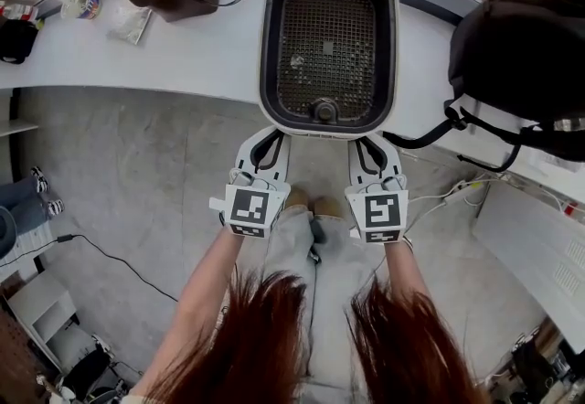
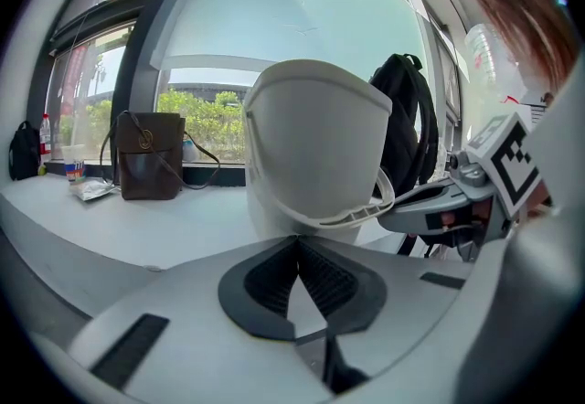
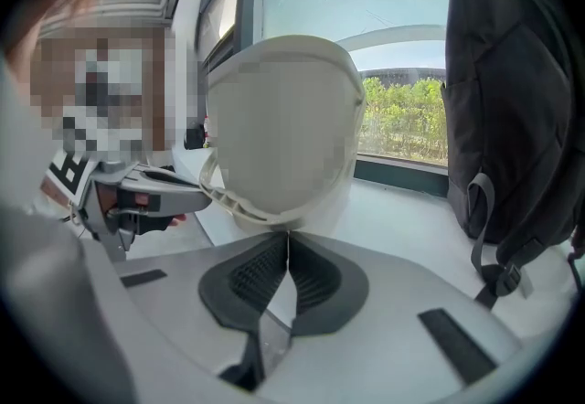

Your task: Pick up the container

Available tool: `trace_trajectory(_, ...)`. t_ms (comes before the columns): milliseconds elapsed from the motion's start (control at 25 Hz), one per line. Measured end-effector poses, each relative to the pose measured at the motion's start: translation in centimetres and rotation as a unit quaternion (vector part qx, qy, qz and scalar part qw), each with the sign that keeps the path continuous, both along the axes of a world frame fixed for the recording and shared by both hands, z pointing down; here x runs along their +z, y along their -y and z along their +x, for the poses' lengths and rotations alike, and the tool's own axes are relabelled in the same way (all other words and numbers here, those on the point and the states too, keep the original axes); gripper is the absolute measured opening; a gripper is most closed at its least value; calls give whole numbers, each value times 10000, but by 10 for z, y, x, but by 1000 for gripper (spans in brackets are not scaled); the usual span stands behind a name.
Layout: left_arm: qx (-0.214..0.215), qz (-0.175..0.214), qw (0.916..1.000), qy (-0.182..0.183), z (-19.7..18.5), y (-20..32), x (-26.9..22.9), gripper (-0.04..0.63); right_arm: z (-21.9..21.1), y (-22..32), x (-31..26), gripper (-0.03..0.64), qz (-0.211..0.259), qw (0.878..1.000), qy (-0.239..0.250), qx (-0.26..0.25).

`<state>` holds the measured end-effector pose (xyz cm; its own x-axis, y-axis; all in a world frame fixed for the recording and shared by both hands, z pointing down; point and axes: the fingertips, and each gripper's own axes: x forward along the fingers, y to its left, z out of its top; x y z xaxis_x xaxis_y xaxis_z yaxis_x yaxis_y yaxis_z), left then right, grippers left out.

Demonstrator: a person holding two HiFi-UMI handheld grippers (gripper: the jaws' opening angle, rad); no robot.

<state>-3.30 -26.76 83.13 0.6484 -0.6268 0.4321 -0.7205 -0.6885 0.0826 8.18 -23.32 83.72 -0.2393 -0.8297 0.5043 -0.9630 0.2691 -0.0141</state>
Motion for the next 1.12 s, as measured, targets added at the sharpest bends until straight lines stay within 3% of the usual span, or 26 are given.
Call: trace_trajectory(1120, 191, -259, 9992, 245, -11, -34, -111, 15, -11, -36, -108, 25, -353, 9994, 21, 30)
